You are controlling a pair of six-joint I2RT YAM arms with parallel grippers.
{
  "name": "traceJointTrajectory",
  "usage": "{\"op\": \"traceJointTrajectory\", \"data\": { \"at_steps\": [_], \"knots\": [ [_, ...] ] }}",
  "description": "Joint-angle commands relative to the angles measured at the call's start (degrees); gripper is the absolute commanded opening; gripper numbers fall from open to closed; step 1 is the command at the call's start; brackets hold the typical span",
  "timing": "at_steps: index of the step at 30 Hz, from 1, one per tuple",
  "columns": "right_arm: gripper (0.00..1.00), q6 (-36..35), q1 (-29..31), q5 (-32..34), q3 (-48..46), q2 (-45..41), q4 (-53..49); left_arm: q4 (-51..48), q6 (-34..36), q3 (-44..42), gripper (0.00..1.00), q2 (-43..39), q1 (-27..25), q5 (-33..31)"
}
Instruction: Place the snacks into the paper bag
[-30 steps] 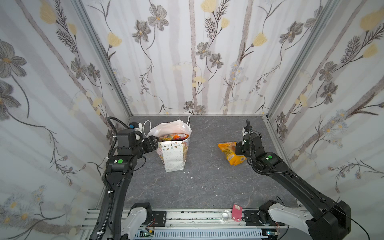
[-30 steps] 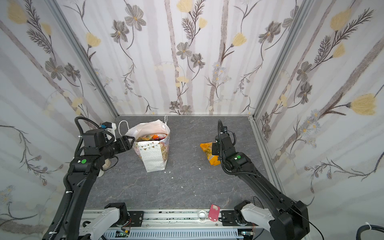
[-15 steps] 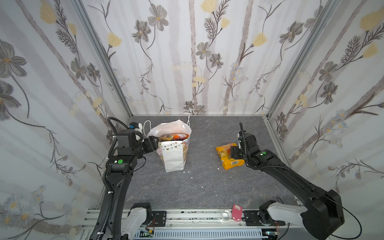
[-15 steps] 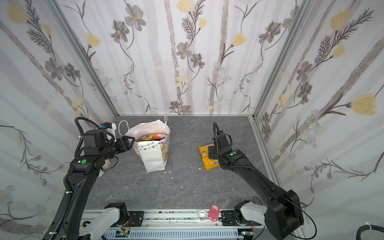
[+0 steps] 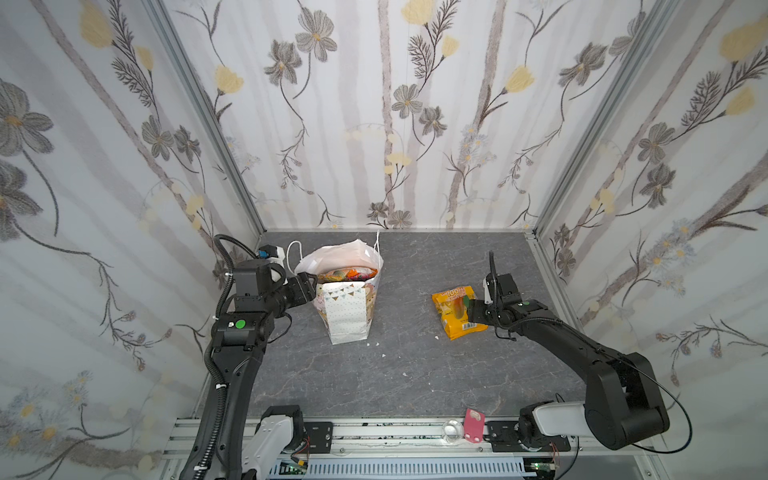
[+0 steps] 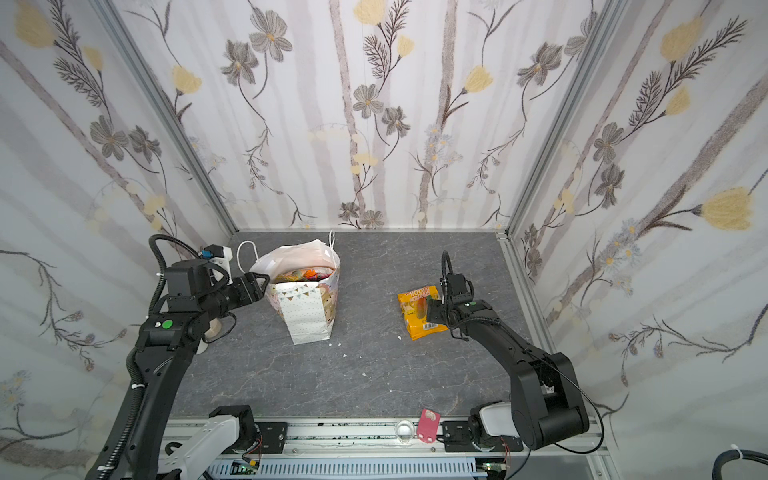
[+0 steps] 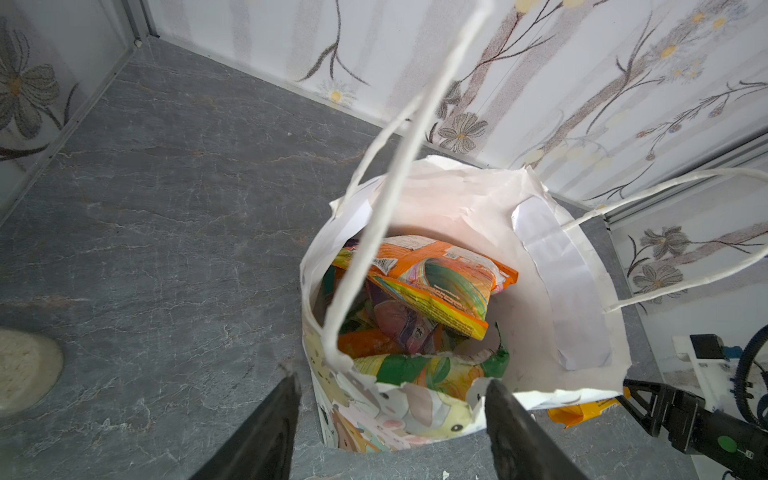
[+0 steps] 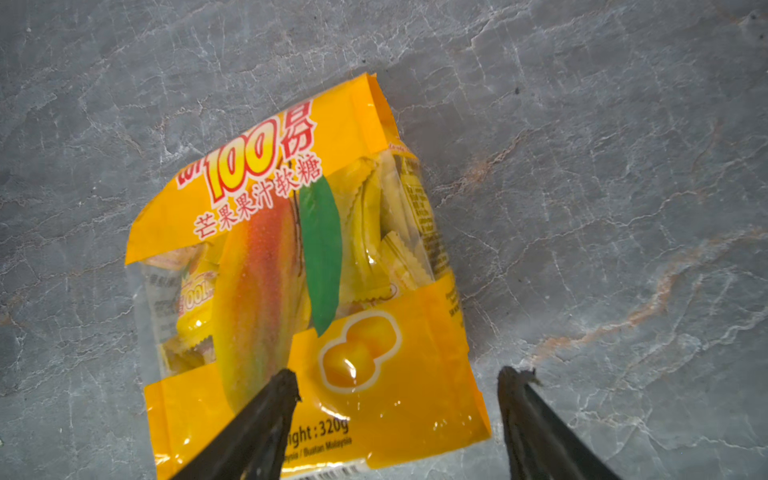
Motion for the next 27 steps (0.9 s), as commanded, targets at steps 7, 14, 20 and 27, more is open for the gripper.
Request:
{"op": "traceJointTrajectory", "data": {
  "at_steps": [7,14,20,27],
  "knots": [
    [0.58,-0.89,-1.11,-4.97,-1.4,0.67,3.97,0.03,0.37,0.06,0.7,0.19,0.06,-0.47],
    [0.39,0.11,-1.13,-6.74,-4.37,1.74,6.07,-0.21,0.61,0.27,0.7,0.24,0.06,-0.45],
    [0.2,1.11,-1.07,-7.74,-5.61,2.72,7.75,-0.62,0.89,0.8,0.7,0.3,0.06,-0.69],
    [0.0,1.57,-1.11,-8.15,-4.73,1.04,7.23,-0.53,0.73,0.97,0.7,0.36,0.06,-0.53]
  ]
}}
